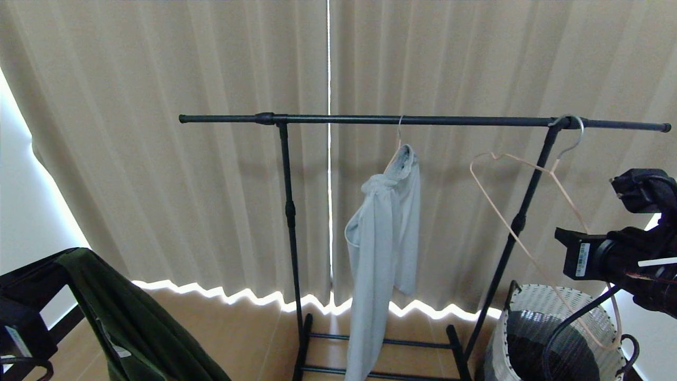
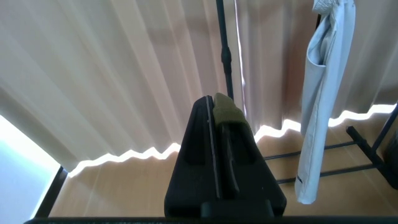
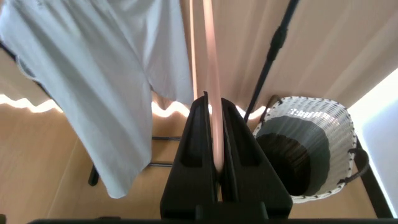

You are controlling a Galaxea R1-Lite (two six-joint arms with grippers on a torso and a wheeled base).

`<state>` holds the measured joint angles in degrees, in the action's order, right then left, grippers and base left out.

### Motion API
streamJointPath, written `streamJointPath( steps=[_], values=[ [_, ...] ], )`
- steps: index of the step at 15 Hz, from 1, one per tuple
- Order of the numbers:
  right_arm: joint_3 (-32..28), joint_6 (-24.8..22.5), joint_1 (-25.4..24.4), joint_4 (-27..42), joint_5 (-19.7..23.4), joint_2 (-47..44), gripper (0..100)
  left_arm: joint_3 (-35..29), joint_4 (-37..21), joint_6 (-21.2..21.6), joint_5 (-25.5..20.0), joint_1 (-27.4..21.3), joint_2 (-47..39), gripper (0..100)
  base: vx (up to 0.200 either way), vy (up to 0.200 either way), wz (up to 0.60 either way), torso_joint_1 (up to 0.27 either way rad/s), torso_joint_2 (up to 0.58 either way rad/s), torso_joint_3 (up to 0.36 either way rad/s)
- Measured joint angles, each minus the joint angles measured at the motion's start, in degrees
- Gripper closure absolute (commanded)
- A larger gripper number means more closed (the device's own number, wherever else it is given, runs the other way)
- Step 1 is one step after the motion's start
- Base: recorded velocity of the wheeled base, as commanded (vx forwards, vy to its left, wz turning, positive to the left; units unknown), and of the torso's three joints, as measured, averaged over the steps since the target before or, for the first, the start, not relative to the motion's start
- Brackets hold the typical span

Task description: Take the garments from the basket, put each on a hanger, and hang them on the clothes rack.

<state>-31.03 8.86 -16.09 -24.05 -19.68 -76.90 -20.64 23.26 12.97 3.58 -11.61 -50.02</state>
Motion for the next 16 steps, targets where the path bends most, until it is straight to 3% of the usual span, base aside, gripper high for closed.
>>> streamJointPath(
  steps=[4,9,13,16],
  values=[
    [0.7,0.1,-0.2,-0.5,0.0,0.0,100,0.4,0.0,0.0,0.0,0.0,0.0,100,0.000,0.000,0.00,0.000,0.00,0.000],
    [3.5,0.2,-3.8,-9.0,0.6,-0.1,100,1.7,-0.2,-0.5,0.0,-0.3,-0.8,100,0.000,0.000,0.00,0.000,0.00,0.000],
    [3.2,0.4,-8.2,-15.7,9.9,-1.3,100,-2.7,-1.1,-0.4,0.5,-2.0,-5.7,100,0.000,0.000,0.00,0.000,0.00,0.000],
    [3.2,1.6,-10.8,-21.0,11.1,-3.9,100,-9.5,-1.7,-0.8,2.6,-4.2,-12.5,100,0.000,0.000,0.00,0.000,0.00,0.000]
  ],
)
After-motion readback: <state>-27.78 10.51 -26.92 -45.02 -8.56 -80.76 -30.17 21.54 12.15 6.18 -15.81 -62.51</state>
